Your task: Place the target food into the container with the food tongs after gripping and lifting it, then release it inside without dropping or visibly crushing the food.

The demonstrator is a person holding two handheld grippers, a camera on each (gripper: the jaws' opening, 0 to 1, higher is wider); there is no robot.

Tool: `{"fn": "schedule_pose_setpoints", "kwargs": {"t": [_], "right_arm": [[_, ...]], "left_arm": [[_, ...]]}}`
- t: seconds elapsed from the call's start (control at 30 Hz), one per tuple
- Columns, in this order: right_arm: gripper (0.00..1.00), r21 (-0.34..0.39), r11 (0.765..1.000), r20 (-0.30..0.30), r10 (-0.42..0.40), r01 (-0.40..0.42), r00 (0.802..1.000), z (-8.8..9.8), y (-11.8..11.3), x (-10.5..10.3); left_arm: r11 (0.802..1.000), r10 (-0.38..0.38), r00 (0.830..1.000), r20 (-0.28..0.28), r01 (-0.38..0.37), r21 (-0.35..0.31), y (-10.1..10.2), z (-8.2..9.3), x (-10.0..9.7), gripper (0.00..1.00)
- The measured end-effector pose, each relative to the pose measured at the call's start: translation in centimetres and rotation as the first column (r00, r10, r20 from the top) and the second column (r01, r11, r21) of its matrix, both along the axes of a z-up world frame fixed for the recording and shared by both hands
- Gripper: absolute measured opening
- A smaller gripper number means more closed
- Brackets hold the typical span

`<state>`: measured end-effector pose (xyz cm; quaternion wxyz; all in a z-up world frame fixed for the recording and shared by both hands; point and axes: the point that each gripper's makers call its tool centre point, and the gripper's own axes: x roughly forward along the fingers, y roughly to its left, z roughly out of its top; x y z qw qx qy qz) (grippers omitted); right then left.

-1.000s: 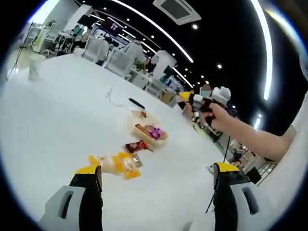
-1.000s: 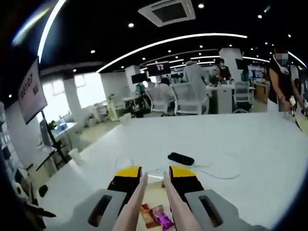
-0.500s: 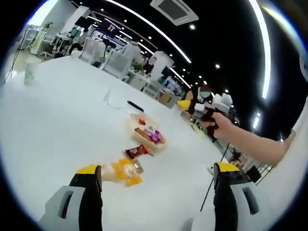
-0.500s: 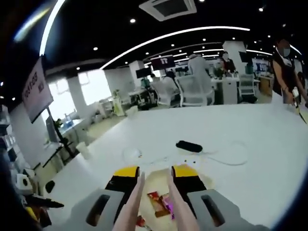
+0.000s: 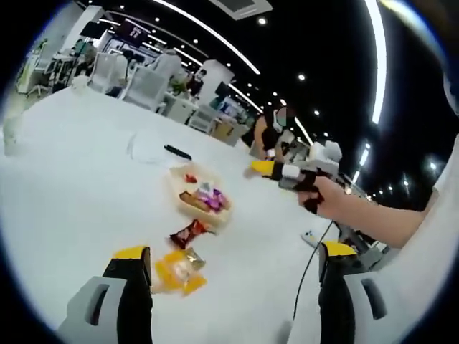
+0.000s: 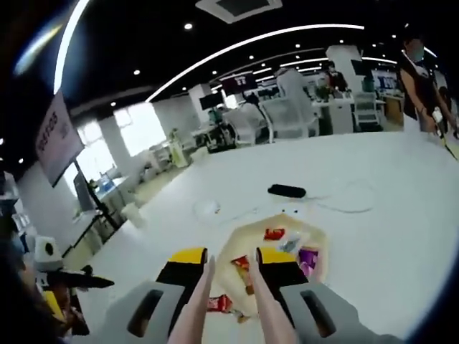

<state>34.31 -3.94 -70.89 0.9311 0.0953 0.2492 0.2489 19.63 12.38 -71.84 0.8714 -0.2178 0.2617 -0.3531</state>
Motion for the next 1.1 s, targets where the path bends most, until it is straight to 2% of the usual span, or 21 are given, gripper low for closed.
{"fn": "schedule_pose_setpoints", "kwargs": {"t": [0.23, 0.33, 0.37, 0.47, 0.53, 0.6, 0.73, 0.9, 1.0, 1.1], "right_arm": [[0.27, -0.03, 0.999, -0.027, 0.042, -0.043, 0.999, -1.3, 1.9, -1.6], [0.27, -0.033, 0.998, -0.019, 0.05, -0.051, 0.999, -1.4, 2.4, -2.1], [0.27, -0.029, 0.999, -0.023, 0.043, -0.044, 0.999, -1.6, 2.5, -2.3], [0.27, -0.026, 0.999, -0.019, 0.035, -0.035, 0.999, -1.7, 2.8, -3.1], [0.27, -0.028, 0.999, -0.007, 0.038, -0.038, 0.999, -1.9, 3.0, -3.7], [0.27, -0.024, 0.999, -0.02, 0.033, -0.034, 0.999, -2.5, 3.1, -4.5], [0.27, -0.026, 0.999, -0.052, 0.042, -0.043, 0.998, -3.4, 3.6, -5.6], [0.27, -0.03, 0.998, -0.079, 0.058, -0.06, 0.995, -4.1, 4.4, -6.3], [0.28, -0.028, 0.995, -0.093, 0.092, -0.095, 0.991, -4.8, 5.9, -7.6], [0.28, -0.032, 0.993, -0.103, 0.106, -0.11, 0.989, -5.0, 6.3, -7.9]], "left_arm": [[0.998, 0.06, 0.998, 0.031, -0.059, -0.01, 1.5, 0.0, -0.3, 0.99], [0.998, 0.059, 0.998, 0.022, -0.059, -0.003, 1.7, -1.0, -0.6, 0.99], [0.998, 0.059, 0.998, 0.003, -0.059, 0.004, 1.9, -1.7, -0.7, 0.99], [0.999, 0.046, 0.999, 0.003, -0.046, -0.009, 1.8, -1.9, -0.8, 0.99], [0.999, 0.025, 0.999, 0.021, -0.025, 0.027, 1.7, -2.4, -0.7, 0.99], [0.999, 0.017, 1.0, 0.013, -0.018, 0.047, 1.8, -2.7, -0.7, 0.99], [0.998, 0.021, 0.999, 0.044, -0.024, 0.06, 2.1, -1.8, -1.3, 0.99], [0.997, 0.026, 0.999, 0.044, -0.029, 0.078, 2.4, -2.2, -1.9, 0.99], [0.994, 0.023, 0.999, 0.034, -0.026, 0.103, 2.5, -3.0, -3.2, 0.99], [0.994, 0.037, 0.999, 0.026, -0.039, 0.101, 2.5, -3.2, -3.6, 0.99]]}}
